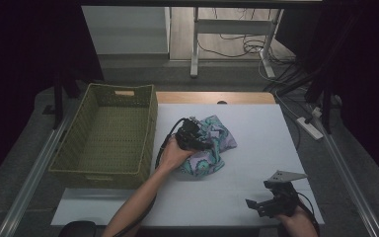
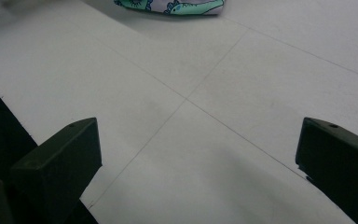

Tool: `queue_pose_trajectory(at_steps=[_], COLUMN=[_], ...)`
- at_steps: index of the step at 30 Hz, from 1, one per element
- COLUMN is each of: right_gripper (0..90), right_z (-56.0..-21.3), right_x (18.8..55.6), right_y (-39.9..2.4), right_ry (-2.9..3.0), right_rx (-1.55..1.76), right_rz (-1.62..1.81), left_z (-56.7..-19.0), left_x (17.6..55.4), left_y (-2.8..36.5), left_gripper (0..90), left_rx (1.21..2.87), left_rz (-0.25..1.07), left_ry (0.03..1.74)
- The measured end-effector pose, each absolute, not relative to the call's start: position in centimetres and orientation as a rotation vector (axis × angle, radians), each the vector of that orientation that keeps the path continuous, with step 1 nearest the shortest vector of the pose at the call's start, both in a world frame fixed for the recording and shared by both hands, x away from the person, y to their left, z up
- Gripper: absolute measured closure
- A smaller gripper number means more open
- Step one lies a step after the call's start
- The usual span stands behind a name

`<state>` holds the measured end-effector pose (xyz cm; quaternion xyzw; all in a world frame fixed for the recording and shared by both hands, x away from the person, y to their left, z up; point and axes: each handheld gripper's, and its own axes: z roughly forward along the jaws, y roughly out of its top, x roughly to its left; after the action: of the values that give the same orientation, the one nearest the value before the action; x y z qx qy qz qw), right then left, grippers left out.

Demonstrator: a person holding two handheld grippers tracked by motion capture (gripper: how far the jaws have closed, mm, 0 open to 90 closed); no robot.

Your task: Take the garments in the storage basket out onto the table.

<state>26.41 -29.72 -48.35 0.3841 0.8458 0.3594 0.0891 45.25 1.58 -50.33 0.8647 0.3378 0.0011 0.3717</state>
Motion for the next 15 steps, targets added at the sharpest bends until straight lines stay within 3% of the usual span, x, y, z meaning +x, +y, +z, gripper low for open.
queue_pose_trajectory(at_steps=[3, 15], right_gripper=[0.6, 0.6], right_z=[-48.35, -48.37], right_x=[26.41, 26.41], right_y=[-29.72, -29.67], right_ry=[2.517, 2.517], right_rx=[1.142, 1.141], right_rz=[1.069, 1.066], left_z=[-49.99, -49.23], left_x=[44.98, 44.20], left_y=[1.66, 2.53], left_gripper=[18.8, 0.0], left_rx=[2.226, 2.156], left_rz=[0.009, 0.015], left_ry=[0.844, 0.758])
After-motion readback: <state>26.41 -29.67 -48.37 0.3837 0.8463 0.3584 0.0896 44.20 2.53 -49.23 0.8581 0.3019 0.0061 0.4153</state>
